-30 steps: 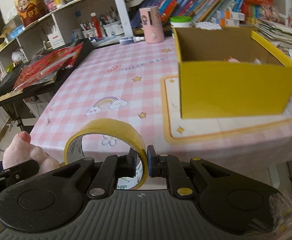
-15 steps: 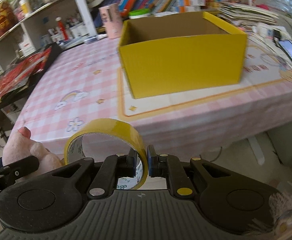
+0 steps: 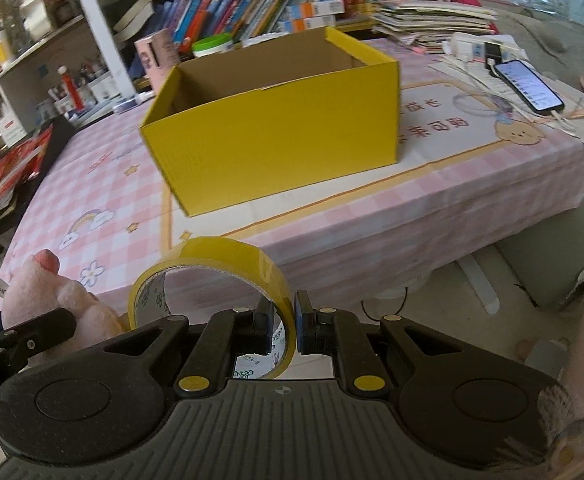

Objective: Organize objects
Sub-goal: 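Carry the pink pig and yellow tape roll over the yellow box with both tools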

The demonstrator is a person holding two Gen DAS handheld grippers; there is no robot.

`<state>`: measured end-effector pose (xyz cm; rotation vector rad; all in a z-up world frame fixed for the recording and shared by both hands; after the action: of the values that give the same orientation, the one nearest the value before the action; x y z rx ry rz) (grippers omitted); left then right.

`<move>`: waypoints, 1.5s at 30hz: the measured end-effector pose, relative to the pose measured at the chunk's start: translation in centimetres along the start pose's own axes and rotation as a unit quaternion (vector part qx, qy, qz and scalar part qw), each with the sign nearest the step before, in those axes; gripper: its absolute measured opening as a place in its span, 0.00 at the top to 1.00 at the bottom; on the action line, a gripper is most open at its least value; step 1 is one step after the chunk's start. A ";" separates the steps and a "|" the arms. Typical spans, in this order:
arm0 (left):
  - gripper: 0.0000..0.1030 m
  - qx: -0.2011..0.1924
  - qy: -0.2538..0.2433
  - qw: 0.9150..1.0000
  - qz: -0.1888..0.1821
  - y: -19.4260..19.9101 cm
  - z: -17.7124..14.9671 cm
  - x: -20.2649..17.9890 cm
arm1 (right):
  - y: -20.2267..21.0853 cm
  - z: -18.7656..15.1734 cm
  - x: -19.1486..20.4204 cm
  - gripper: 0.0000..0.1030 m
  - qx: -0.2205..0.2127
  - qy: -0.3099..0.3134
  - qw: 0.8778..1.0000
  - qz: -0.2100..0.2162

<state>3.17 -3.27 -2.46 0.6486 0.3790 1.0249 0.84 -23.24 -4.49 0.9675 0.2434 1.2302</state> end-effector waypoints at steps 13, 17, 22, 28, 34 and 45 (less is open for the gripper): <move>0.44 -0.083 -0.033 0.996 0.000 -0.6 5.8 -2.6 | 0.1 5.8 -1.6 0.90 -0.042 -0.009 0.999 0.015; 0.44 -0.117 -0.041 0.992 0.020 -1.1 8.6 -2.9 | 0.6 9.9 -1.0 0.90 -0.088 0.009 0.995 0.034; 0.44 -0.148 -0.038 0.987 0.044 -2.6 11.9 -3.0 | -0.3 14.7 -0.2 0.90 -0.126 0.046 0.989 0.056; 0.44 -0.147 -0.037 0.986 0.065 -5.9 14.6 -3.7 | -2.9 19.0 -0.1 0.90 -0.142 0.081 0.984 0.069; 0.44 -0.125 -0.049 0.987 0.084 -9.3 15.9 -4.6 | -6.3 21.7 -0.9 0.90 -0.131 0.098 0.984 0.065; 0.44 -0.089 -0.057 0.988 0.117 -13.4 17.4 -5.0 | -11.7 23.6 -0.9 0.90 -0.089 0.145 0.983 0.071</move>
<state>19.63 -18.00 1.87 0.5956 0.1109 1.2230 23.46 -35.66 0.72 0.6580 0.2904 1.4981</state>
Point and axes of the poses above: each gripper's, at about its wrist camera, not at the fingertips, and y roughly against the way its jaws point, x to its left, z to its top, the point moved 3 cm from there along -y, roughly the way its jaws point, and after that the axes turned 11 degrees about -y, right-handed, at the moved point
